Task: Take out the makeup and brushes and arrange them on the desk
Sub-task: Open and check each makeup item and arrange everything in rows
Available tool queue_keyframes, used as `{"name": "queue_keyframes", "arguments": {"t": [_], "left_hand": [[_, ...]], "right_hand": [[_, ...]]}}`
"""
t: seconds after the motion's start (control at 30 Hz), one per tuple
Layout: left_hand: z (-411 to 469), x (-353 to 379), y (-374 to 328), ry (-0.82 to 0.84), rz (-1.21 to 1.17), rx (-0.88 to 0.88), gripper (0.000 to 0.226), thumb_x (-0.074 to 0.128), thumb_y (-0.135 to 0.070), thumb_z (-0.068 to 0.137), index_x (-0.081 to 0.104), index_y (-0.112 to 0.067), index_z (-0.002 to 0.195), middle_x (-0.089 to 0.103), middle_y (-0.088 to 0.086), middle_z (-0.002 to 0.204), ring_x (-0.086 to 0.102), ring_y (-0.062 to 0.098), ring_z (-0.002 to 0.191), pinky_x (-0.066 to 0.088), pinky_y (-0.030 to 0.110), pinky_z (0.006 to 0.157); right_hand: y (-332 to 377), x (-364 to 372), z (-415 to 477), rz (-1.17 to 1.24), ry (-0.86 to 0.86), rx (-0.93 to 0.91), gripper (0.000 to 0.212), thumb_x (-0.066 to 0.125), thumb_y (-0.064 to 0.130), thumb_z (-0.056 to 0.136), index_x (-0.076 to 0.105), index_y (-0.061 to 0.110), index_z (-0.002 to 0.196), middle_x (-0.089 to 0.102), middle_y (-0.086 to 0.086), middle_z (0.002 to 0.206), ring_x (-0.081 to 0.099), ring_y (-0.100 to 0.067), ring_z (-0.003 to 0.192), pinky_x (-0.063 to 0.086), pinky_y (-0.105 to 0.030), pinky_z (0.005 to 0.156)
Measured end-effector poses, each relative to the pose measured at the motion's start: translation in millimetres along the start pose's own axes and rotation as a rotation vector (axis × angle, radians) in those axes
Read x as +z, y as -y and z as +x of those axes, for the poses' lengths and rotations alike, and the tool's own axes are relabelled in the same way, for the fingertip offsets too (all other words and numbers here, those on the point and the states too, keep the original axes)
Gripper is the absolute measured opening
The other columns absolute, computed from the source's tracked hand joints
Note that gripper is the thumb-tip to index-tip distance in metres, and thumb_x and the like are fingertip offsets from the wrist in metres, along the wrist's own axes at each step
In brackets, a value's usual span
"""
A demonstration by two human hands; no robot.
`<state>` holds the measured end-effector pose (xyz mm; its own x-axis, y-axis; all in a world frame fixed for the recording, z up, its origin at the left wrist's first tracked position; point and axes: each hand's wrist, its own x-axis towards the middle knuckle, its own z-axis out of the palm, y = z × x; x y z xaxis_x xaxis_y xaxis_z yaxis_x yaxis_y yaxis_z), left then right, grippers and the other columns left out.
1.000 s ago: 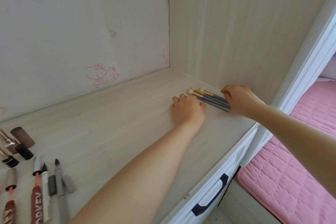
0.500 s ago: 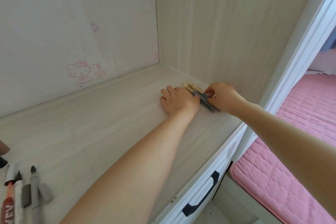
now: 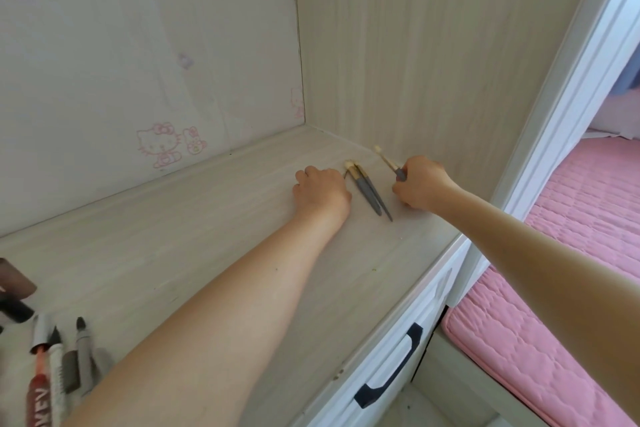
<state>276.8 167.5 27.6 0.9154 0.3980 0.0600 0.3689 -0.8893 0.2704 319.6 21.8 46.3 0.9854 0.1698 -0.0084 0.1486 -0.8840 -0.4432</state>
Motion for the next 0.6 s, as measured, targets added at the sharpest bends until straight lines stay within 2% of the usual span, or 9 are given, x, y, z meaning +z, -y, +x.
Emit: {"name": "queue_keyframes", "arguments": {"t": [0.1,0.2,0.3,0.4,0.47,0.53,0.6], "left_hand": [[5.7,-4.3,-0.4,0.021,-0.285,-0.116,0.033,0.042,-0.010,0.096,0.044,-0.003,0.128,0.048,0.017,0.128,0.051,0.033,0.114,0.043,0.035,0.085],[4.3,-6.4,-4.6,-0.021,-0.495,-0.162,0.039,0.021,-0.006,0.098,0.031,-0.009,0.136,0.053,0.018,0.127,0.053,0.035,0.112,0.040,0.037,0.084],[-3.7,-3.7,-12.4,-0.054,-0.439,-0.116,0.041,0.019,-0.007,0.097,0.024,-0.010,0.138,0.057,0.018,0.124,0.056,0.036,0.108,0.042,0.038,0.082],[-10.0,-0.4,-20.0,-0.061,-0.358,-0.091,0.031,0.034,-0.020,0.099,0.031,-0.008,0.127,0.060,0.016,0.118,0.059,0.036,0.105,0.041,0.037,0.077],[-12.9,-0.1,-22.3,-0.046,-0.303,-0.077,0.039,0.046,-0.033,0.096,0.034,-0.008,0.123,0.060,0.013,0.119,0.059,0.034,0.108,0.037,0.034,0.073],[-13.3,1.0,-21.8,-0.040,-0.272,-0.071,0.045,0.053,-0.038,0.093,0.037,-0.007,0.123,0.060,0.012,0.119,0.058,0.033,0.110,0.035,0.033,0.073],[-12.1,0.7,-18.4,-0.041,-0.260,-0.086,0.044,0.053,-0.037,0.093,0.041,-0.007,0.122,0.059,0.010,0.120,0.058,0.031,0.111,0.035,0.032,0.073]], "right_hand": [[5.1,5.8,3.6,0.070,0.004,0.029,0.018,0.047,0.018,0.094,0.049,0.004,0.105,0.046,-0.008,0.080,0.043,-0.017,0.060,0.034,-0.027,0.045],[10.7,14.5,6.2,0.133,-0.010,0.038,0.029,0.058,0.029,0.091,0.052,0.007,0.108,0.050,-0.008,0.089,0.046,-0.015,0.062,0.035,-0.026,0.047],[14.5,19.7,8.6,0.066,-0.023,0.043,0.033,0.061,0.034,0.089,0.055,0.008,0.109,0.054,-0.009,0.093,0.048,-0.016,0.062,0.039,-0.027,0.052],[16.6,18.0,6.9,-0.171,-0.003,0.020,0.028,0.046,0.025,0.097,0.052,0.002,0.111,0.054,-0.010,0.091,0.053,-0.022,0.073,0.041,-0.027,0.062],[17.2,16.0,4.5,-0.253,0.002,0.007,0.024,0.042,0.023,0.098,0.050,0.002,0.106,0.052,-0.006,0.084,0.052,-0.024,0.078,0.042,-0.028,0.068],[15.4,17.2,6.6,-0.236,-0.003,-0.003,0.019,0.045,0.024,0.096,0.049,0.006,0.096,0.044,-0.004,0.070,0.048,-0.021,0.065,0.039,-0.027,0.058],[15.6,19.2,7.5,-0.137,-0.013,-0.002,0.019,0.049,0.025,0.094,0.046,0.008,0.087,0.043,-0.005,0.068,0.043,-0.018,0.057,0.032,-0.028,0.048]]}}
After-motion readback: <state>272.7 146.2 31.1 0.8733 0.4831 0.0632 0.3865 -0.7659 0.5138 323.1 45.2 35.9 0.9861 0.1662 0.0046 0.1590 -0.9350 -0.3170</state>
